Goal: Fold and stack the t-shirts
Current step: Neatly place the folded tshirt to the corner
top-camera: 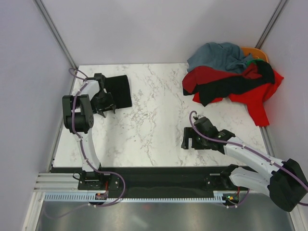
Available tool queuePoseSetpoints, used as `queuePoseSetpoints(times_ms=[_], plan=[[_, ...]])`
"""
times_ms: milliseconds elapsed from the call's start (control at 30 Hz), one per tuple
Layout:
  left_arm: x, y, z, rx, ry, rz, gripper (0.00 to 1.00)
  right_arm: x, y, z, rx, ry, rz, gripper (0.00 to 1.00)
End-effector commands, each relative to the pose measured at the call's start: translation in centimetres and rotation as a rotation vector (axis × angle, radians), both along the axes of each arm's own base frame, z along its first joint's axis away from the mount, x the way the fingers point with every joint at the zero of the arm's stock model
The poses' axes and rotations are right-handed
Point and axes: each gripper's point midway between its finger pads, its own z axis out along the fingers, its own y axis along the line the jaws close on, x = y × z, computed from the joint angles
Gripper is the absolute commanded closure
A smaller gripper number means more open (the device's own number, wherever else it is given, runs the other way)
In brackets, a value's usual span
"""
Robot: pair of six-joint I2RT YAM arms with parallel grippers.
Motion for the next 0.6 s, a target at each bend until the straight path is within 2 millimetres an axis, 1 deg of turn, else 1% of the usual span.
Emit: queuePoseSetpoints(times_ms=[0,33,67,100,133,200,233,300,333,367,400,433,467,500,533,567], plan=[[8.1,7.3,-1.9,0.176,-0.222,0.100,0.32,0.1,-0.3,-0.5,-0.022,-0.006,0.008,0.06],[9.4,7.9,-0.9,0.186,-0.245,0.111,0.32,0.0,-0.2,-0.6,-0.026,-0.004,0.012,0.06],[10.2,8.3,-0.7,0.188,-0.257,0.115,0.32,0.1,-0.3,-0.8,-0.034,0.004,0.013,0.06],[10.5,9.0,-1.6,0.193,-0.240,0.125,0.32,0.0,-0.3,-0.9,-0.036,0.008,0.013,0.06],[12.0,9.5,-0.3,0.195,-0.273,0.135,0.32,0.1,-0.3,-1.0,-0.038,0.010,0.013,0.06],[13.2,10.3,0.0,0.199,-0.283,0.141,0.32,0.1,-0.2,-1.2,-0.041,0.012,0.014,0.06],[14.6,10.8,0.4,0.204,-0.304,0.147,0.32,0.2,-0.2,-1.3,-0.041,0.012,0.014,0.06],[15.9,11.5,0.8,0.202,-0.331,0.161,0.31,0.3,-0.1,-1.6,-0.048,0.022,0.015,0.06],[17.2,12.0,1.1,0.204,-0.357,0.172,0.30,0.3,-0.1,-1.7,-0.051,0.026,0.015,0.06],[17.8,12.0,1.3,0.193,-0.372,0.174,0.30,0.3,-0.1,-2.0,-0.058,0.032,0.017,0.06],[18.3,12.4,1.4,0.199,-0.386,0.179,0.30,0.4,-0.1,-2.1,-0.059,0.035,0.017,0.06],[19.5,12.9,2.6,0.209,-0.429,0.185,0.30,0.4,-0.1,-2.2,-0.062,0.037,0.017,0.06],[19.9,13.2,2.0,0.211,-0.430,0.184,0.30,0.4,0.0,-2.3,-0.063,0.038,0.020,0.06],[20.2,13.7,2.3,0.213,-0.443,0.190,0.29,0.5,0.0,-2.4,-0.066,0.043,0.019,0.06],[20.8,14.3,3.2,0.221,-0.471,0.201,0.29,0.5,0.0,-2.6,-0.071,0.047,0.020,0.06],[20.9,14.7,3.4,0.225,-0.481,0.210,0.29,0.6,0.1,-2.7,-0.073,0.051,0.022,0.06]])
